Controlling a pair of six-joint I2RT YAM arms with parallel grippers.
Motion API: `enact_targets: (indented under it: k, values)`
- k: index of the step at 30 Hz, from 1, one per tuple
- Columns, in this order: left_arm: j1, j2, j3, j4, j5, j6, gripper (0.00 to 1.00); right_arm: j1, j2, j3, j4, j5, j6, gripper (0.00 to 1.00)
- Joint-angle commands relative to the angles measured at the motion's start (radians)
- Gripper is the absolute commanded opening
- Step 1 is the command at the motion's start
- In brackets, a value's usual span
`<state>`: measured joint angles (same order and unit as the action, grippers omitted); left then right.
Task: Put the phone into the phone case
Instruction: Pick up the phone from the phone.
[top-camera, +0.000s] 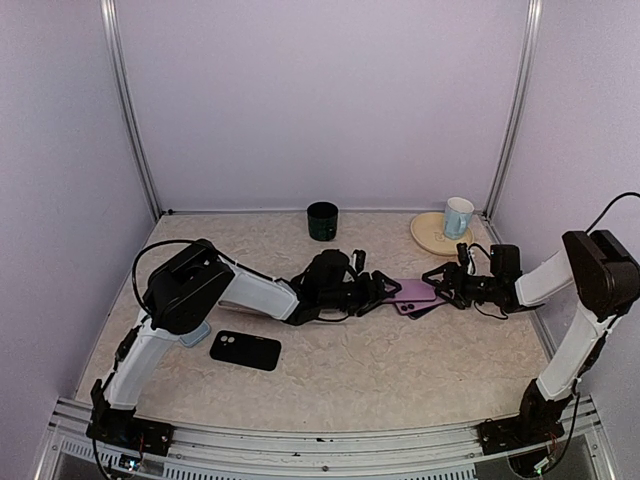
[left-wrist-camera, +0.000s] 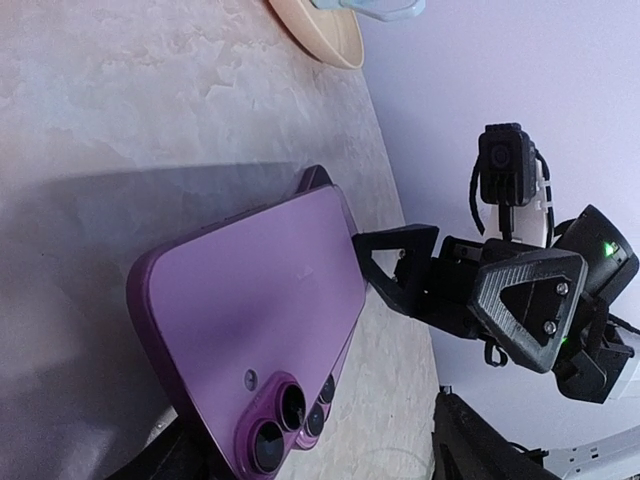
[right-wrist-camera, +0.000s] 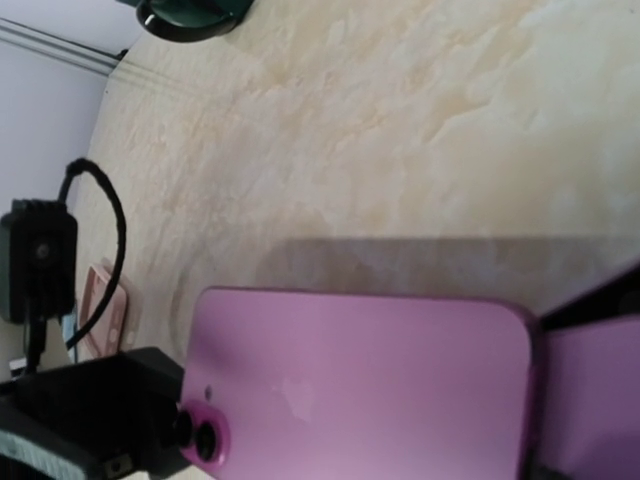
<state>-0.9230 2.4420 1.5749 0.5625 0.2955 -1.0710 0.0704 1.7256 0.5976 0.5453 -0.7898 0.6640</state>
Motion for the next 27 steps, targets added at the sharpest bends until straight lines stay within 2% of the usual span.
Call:
enact_targets:
  k: [1, 11, 20, 27]
  values:
    - [0.011, 0.023, -0.012, 0.081, 0.006, -0.005, 0.68, 0.012, -0.02, -0.003, -0.011, -0.003, -0.019, 0.91]
    - [0.018, 0.05, -0.015, 0.106, 0.017, -0.009, 0.43, 0.012, -0.015, 0.0, -0.013, -0.003, -0.021, 0.91]
    - [0.02, 0.06, -0.024, 0.122, 0.021, -0.007, 0.14, 0.012, -0.029, 0.005, -0.024, -0.002, -0.024, 0.91]
    - [0.021, 0.051, -0.036, 0.157, 0.037, 0.015, 0.01, 0.012, -0.03, 0.007, -0.031, -0.002, -0.032, 0.91]
